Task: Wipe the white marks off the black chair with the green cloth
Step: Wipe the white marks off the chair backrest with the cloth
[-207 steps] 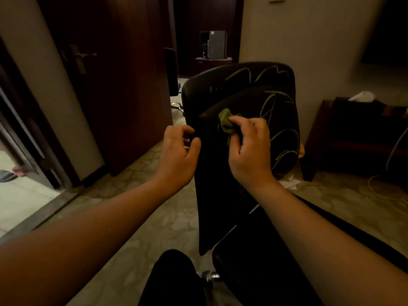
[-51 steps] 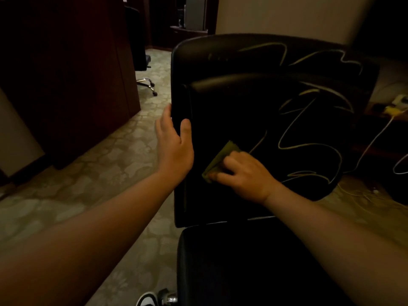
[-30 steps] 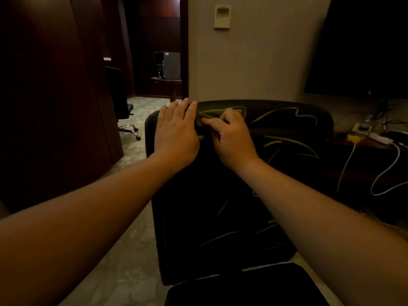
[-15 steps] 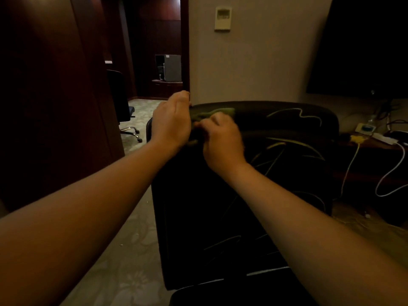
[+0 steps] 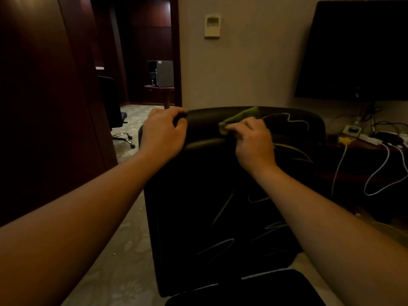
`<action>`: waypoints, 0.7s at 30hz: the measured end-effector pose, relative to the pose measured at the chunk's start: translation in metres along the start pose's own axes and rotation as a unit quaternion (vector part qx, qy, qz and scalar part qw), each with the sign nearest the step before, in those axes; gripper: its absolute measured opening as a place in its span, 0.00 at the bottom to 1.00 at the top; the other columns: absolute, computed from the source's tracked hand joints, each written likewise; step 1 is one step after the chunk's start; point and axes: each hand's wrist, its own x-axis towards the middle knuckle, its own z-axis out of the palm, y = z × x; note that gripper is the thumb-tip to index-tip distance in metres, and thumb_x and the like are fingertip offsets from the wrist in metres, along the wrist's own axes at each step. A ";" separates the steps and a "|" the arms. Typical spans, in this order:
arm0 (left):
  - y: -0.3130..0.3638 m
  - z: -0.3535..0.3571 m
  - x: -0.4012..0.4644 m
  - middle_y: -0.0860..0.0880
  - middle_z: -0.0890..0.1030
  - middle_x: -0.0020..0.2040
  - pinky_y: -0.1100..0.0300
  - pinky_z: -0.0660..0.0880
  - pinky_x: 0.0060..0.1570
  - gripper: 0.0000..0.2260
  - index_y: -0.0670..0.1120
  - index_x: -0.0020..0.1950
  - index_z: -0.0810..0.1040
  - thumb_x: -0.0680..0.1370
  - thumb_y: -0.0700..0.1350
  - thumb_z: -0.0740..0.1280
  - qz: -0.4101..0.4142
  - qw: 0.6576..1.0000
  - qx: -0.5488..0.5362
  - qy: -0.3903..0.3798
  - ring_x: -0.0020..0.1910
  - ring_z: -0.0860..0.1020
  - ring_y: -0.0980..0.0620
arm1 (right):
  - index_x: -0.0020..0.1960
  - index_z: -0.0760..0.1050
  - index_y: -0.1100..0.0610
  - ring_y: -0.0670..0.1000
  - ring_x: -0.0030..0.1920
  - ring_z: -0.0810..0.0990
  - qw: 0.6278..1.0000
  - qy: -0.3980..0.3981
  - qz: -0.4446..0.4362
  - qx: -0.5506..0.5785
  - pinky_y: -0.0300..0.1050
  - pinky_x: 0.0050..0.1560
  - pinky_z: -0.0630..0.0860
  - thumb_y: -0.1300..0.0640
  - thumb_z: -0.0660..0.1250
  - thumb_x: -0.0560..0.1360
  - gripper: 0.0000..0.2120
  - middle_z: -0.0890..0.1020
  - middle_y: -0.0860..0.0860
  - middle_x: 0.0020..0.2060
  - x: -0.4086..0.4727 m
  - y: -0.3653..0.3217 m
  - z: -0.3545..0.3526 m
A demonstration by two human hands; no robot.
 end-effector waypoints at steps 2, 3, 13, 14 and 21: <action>0.005 -0.001 -0.003 0.49 0.77 0.64 0.43 0.70 0.68 0.16 0.58 0.70 0.76 0.83 0.52 0.63 0.007 1.000 0.002 0.011 0.63 0.73 0.49 | 0.54 0.82 0.50 0.56 0.51 0.74 0.997 0.028 0.070 -0.024 0.58 0.53 0.75 0.59 0.63 0.79 0.11 0.77 0.51 0.48 -0.002 0.034 -0.018; 0.009 0.000 -0.004 0.49 0.77 0.64 0.43 0.69 0.69 0.16 0.56 0.70 0.76 0.83 0.50 0.63 0.014 1.000 0.007 0.016 0.64 0.73 0.48 | 0.54 0.81 0.50 0.57 0.53 0.74 0.992 0.040 0.111 -0.039 0.59 0.56 0.75 0.59 0.63 0.80 0.10 0.77 0.51 0.50 -0.003 0.051 -0.028; 0.049 0.027 0.005 0.47 0.67 0.78 0.41 0.53 0.80 0.29 0.51 0.81 0.61 0.82 0.54 0.64 0.112 0.975 0.183 -0.057 0.78 0.62 0.44 | 0.57 0.77 0.48 0.58 0.62 0.72 0.958 0.071 0.273 -0.045 0.57 0.64 0.71 0.57 0.62 0.80 0.09 0.74 0.52 0.58 0.008 0.059 -0.042; 0.053 0.033 0.007 0.48 0.65 0.79 0.41 0.49 0.81 0.30 0.49 0.82 0.60 0.81 0.54 0.64 0.121 0.973 0.187 -0.061 0.80 0.60 0.45 | 0.58 0.79 0.49 0.58 0.60 0.73 0.973 0.053 0.222 -0.033 0.57 0.62 0.72 0.57 0.63 0.79 0.10 0.75 0.52 0.56 0.010 0.048 -0.035; 0.065 0.077 0.003 0.46 0.58 0.82 0.43 0.43 0.81 0.31 0.46 0.83 0.53 0.83 0.56 0.56 0.148 0.962 0.228 -0.019 0.82 0.53 0.43 | 0.59 0.82 0.48 0.55 0.47 0.74 1.000 0.013 0.009 0.006 0.55 0.50 0.75 0.56 0.65 0.78 0.12 0.74 0.50 0.45 0.009 0.033 -0.024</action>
